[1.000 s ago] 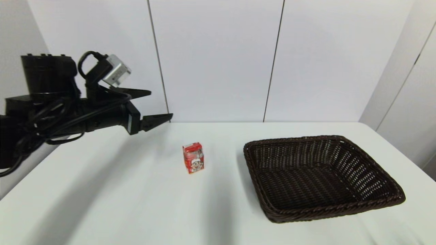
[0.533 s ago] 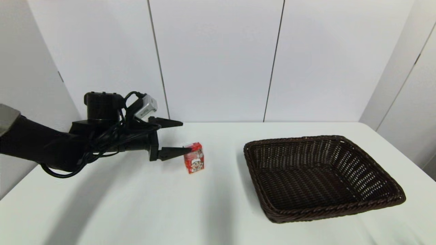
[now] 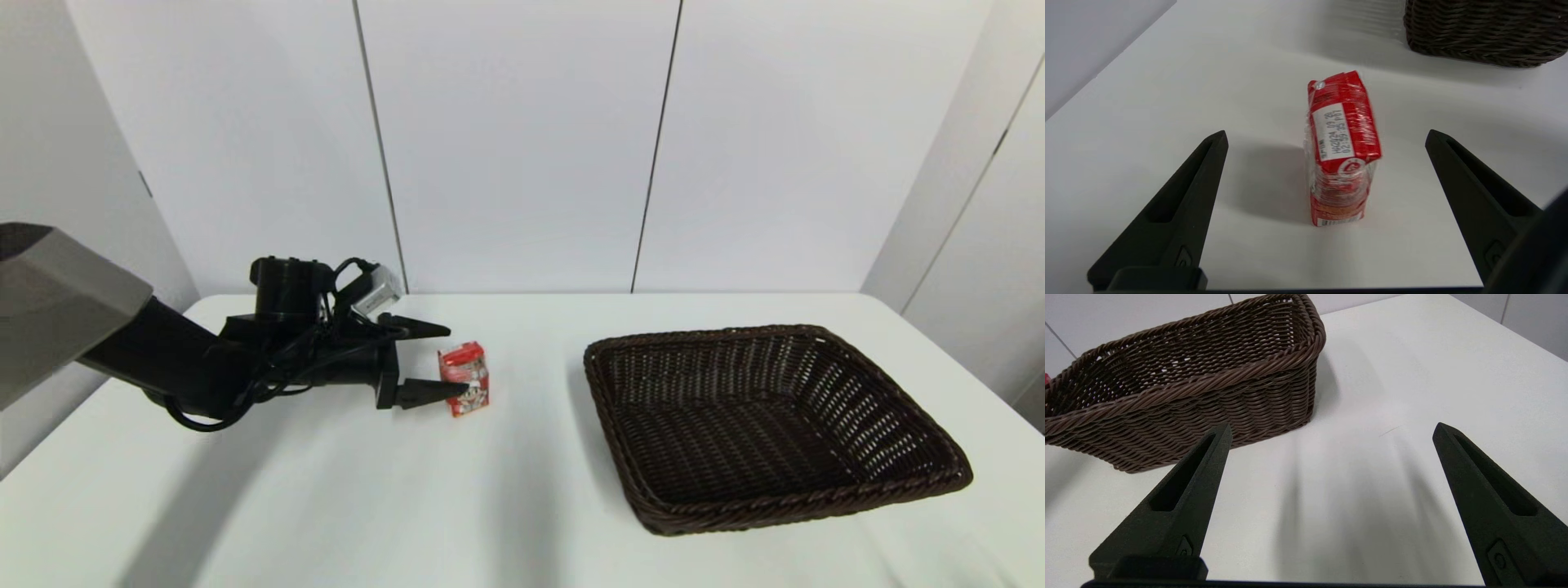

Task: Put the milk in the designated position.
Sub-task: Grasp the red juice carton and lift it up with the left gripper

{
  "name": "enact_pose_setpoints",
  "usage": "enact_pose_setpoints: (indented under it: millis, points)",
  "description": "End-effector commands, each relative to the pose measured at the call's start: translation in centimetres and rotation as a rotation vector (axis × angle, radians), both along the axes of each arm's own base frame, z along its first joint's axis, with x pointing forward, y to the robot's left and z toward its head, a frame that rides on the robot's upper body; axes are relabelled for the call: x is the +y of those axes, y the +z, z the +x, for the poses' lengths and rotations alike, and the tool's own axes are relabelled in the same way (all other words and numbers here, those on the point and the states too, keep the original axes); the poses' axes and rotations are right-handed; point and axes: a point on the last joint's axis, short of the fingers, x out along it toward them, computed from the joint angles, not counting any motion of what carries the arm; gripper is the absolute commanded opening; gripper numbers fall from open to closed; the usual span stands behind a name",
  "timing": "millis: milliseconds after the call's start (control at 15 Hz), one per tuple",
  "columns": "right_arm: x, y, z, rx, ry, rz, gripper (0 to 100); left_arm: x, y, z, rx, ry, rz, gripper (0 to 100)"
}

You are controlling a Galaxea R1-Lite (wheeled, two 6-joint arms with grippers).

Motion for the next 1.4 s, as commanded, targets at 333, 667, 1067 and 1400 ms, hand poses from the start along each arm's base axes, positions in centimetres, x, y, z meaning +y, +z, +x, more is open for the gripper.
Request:
enact_pose_setpoints:
  millis: [333, 667, 1067, 1400]
  points:
    - [0.0, 0.0, 0.0, 0.002, 0.000, 0.001, 100, -0.9, -1.9, 1.9, 0.015, -0.017, 0.002, 100]
    - [0.0, 0.0, 0.0, 0.002, -0.002, 0.001, 100, -1.6, -2.9, 1.7, 0.042, -0.035, 0.009, 0]
    - [0.0, 0.0, 0.0, 0.002, -0.002, 0.001, 100, -1.8, -2.7, 1.5, 0.045, -0.043, 0.010, 0]
    - [0.0, 0.0, 0.0, 0.002, -0.002, 0.001, 100, -2.3, 3.0, 2.7, -0.035, 0.030, -0.030, 0]
